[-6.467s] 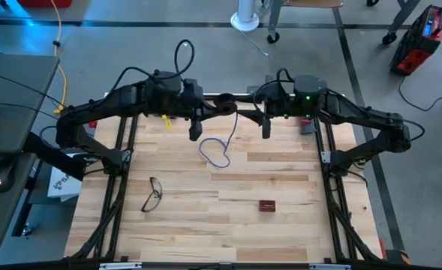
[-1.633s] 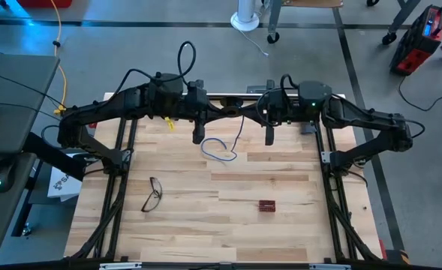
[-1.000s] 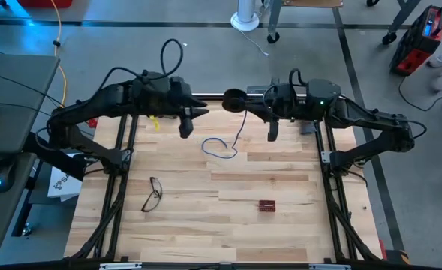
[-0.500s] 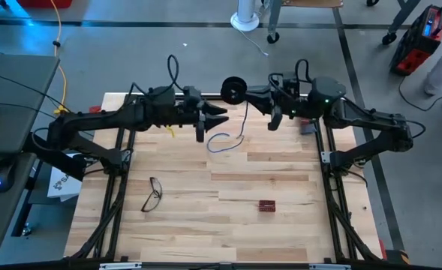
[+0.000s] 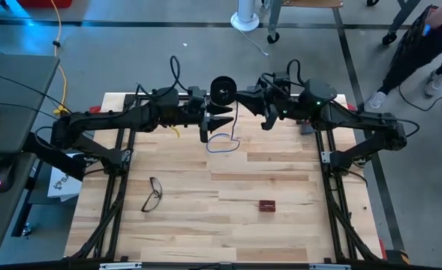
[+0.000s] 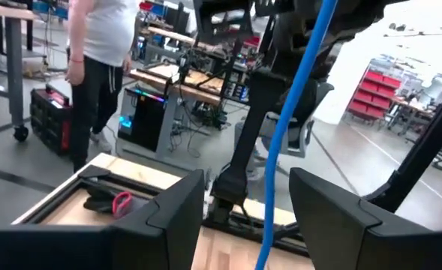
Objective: Coil cords
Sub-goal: Coil the blue wire onto the spool
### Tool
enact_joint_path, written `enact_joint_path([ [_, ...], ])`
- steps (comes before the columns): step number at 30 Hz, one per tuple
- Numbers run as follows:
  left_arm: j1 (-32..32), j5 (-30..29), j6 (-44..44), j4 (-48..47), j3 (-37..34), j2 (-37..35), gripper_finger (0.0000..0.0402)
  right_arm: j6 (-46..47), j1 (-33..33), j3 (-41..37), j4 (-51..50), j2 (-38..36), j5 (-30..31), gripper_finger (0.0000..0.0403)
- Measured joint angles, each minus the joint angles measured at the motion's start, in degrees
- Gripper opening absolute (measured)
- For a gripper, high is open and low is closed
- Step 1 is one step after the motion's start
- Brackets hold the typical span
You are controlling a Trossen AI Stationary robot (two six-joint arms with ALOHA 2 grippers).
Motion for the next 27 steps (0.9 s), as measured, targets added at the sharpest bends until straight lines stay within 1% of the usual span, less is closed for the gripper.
enact_joint_path([
  [2, 0.0, 0.6, -0.2, 1.3, 0.1, 0.5, 0.0191, 0.0, 0.0, 0.0, 0.2, 0.1, 0.1, 0.0],
  [8, -0.3, 5.4, -0.4, 1.2, 0.1, 2.2, 0.0191, -0.4, 0.0, 0.0, 0.7, 0.1, 0.2, 0.0],
  [12, -0.4, 6.2, 0.5, 1.3, 0.0, 2.3, 0.0184, -1.3, 0.0, 0.0, 0.8, 0.1, 0.2, 0.0],
  [15, -0.4, 6.2, 0.6, 0.8, 0.1, 2.2, 0.016, -1.4, 0.0, 0.0, 0.6, 0.1, 0.2, 0.0],
  [22, -0.4, 6.2, 1.7, -1.0, 0.1, 2.2, 0.0071, -1.8, 0.0, 0.0, 0.7, 0.1, -0.4, 0.0],
  [27, -0.4, 6.0, 1.7, -0.8, 0.1, 2.2, 0.0023, -1.8, 0.0, 0.0, 0.9, 0.1, -0.4, 0.0],
])
